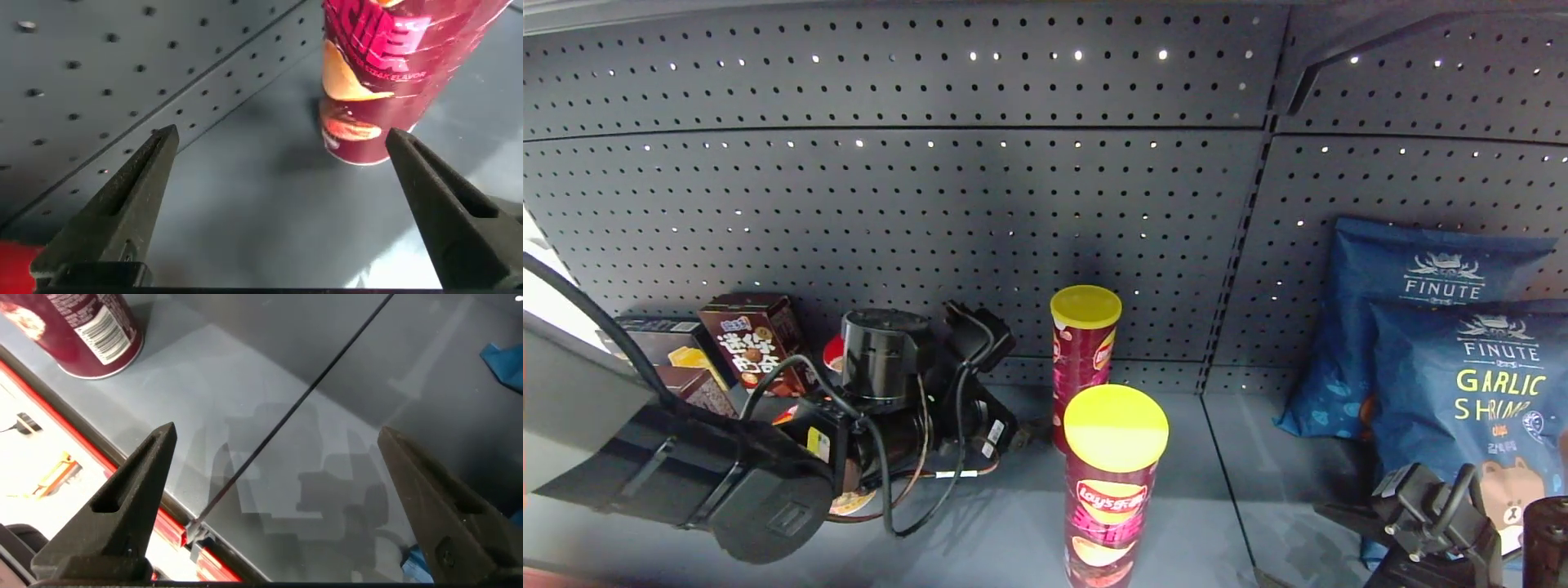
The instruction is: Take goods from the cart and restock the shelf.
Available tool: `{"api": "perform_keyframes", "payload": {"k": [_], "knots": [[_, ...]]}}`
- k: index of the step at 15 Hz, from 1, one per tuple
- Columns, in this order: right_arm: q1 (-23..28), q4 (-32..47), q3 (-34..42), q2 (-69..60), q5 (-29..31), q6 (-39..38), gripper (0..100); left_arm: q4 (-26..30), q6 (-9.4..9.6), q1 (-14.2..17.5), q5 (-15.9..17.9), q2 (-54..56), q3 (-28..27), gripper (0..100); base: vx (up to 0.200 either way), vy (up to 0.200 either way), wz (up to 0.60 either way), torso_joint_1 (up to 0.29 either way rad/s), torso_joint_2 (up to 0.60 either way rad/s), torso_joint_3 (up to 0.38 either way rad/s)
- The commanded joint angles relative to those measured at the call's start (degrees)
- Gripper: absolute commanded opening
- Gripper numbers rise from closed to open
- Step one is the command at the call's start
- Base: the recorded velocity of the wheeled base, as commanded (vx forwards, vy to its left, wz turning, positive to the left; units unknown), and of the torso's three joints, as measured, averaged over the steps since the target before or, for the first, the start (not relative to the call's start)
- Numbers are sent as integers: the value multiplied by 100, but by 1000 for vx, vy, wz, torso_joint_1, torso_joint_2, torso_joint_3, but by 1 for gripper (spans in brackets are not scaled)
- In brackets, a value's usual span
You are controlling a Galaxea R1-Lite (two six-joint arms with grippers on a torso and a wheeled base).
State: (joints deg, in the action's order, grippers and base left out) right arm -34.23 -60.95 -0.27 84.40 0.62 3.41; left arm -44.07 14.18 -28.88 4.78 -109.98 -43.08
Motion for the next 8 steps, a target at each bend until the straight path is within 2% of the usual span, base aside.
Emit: {"api": "perform_keyframes", "payload": {"k": [1,8], "knots": [[4,4,9,-2,-1,1,100,-5,6,40,-21,-164,-34,100,0,0,0,0,0,0],[4,22,18,7,8,1,100,-5,6,84,-249,-568,-447,100,0,0,0,0,0,0]]}}
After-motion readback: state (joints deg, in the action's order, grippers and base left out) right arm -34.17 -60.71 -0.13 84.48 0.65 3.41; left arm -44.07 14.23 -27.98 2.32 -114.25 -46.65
